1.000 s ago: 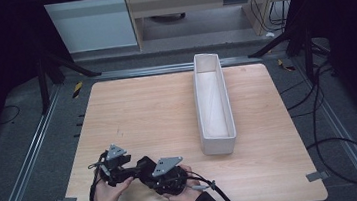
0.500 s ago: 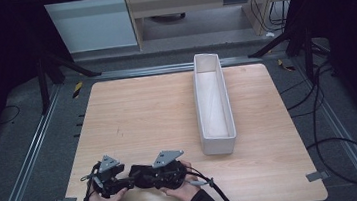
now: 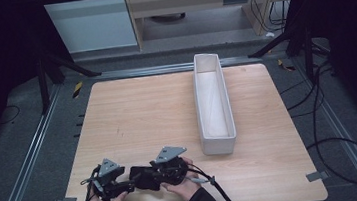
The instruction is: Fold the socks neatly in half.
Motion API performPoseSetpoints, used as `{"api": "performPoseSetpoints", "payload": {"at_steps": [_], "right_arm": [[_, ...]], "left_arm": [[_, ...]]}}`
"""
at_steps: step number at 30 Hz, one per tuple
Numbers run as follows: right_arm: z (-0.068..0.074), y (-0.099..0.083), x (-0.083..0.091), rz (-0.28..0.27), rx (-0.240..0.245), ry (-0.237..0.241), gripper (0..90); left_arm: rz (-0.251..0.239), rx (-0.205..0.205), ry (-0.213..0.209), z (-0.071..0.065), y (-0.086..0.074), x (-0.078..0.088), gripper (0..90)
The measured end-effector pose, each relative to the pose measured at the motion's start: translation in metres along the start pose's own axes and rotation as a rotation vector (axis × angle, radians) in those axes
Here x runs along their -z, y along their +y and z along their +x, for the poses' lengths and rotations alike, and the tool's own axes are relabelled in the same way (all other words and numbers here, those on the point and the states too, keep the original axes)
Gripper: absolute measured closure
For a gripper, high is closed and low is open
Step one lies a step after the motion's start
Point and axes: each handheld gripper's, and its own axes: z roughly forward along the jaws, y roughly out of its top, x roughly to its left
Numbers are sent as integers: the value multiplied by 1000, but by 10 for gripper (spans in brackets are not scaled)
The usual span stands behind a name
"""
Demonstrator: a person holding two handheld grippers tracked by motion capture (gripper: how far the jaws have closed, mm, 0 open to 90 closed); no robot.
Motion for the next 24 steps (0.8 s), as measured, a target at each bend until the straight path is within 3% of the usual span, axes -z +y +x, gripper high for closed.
{"api": "performPoseSetpoints", "payload": {"at_steps": [3,7,9,13,17,20,22,24], "right_arm": [[-1,-10,-7,47,-2,-1,648],[1,-16,-4,36,-11,0,630],[1,-17,-3,42,-12,0,621],[3,-18,-2,51,-18,6,617],[8,-16,0,61,9,4,604],[7,-9,0,33,16,-6,612],[4,-5,-4,12,26,-23,621],[-3,-4,-15,31,14,-43,631]], "left_arm": [[-1,8,-14,1,-1,2,282],[-7,35,-33,1,-3,8,278],[-9,28,-36,-1,-6,12,275],[-3,20,-21,-4,-11,16,272],[6,-8,21,-5,-11,11,280],[8,-7,34,-2,-8,7,282],[6,-16,34,-2,-7,6,284],[8,-32,39,-2,-7,6,289]]}}
